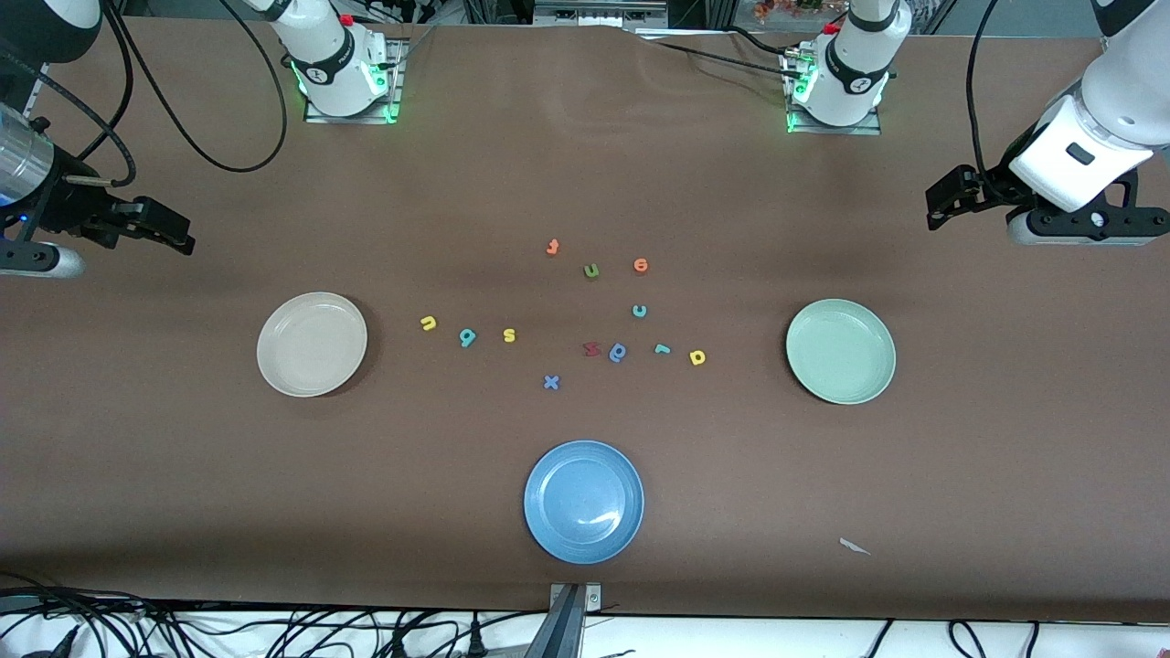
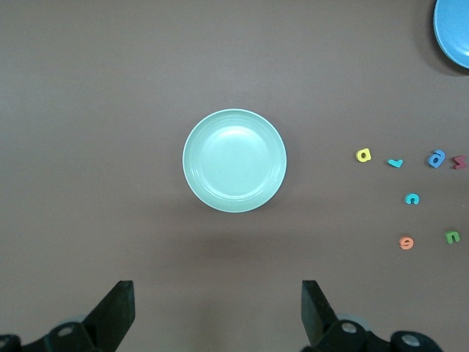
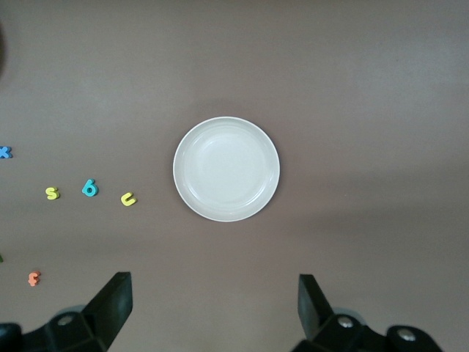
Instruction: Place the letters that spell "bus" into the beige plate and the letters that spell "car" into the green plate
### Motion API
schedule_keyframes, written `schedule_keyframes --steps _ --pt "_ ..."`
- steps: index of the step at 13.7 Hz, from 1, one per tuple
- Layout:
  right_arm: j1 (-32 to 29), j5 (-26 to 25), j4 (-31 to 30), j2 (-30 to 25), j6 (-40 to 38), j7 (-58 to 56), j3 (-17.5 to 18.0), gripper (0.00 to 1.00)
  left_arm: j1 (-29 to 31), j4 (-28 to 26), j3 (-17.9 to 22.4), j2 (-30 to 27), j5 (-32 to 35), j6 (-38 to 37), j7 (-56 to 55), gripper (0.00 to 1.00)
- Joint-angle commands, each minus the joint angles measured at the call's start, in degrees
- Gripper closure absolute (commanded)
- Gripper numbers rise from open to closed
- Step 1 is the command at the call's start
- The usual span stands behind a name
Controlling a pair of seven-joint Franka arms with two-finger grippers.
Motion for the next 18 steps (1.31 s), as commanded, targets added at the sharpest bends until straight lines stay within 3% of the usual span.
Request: schedule_keyframes --steps 1,6,11,18 --pt "0.28 1.15 -0.38 -0.34 -0.24 0.35 -0.21 0.0 0.23 0.75 0.05 0.09 -0.8 -0.86 1.51 0.0" --pt "1.68 2.73 -0.47 0.98 0.46 3.51 -0.13 0.0 0.32 0.75 0.05 0.09 -0.8 -0.86 1.51 0.0" --pt "8.53 2.73 -0.82 5.28 5.46 15.62 -0.13 0.0 0.23 0.75 0.05 0.09 -0.8 -0.86 1.51 0.0" --pt "17.05 2.73 -3.29 16.78 18.91 31.88 -0.13 0.0 -0.55 0.66 -0.22 1.66 -1.23 -0.86 1.51 0.0"
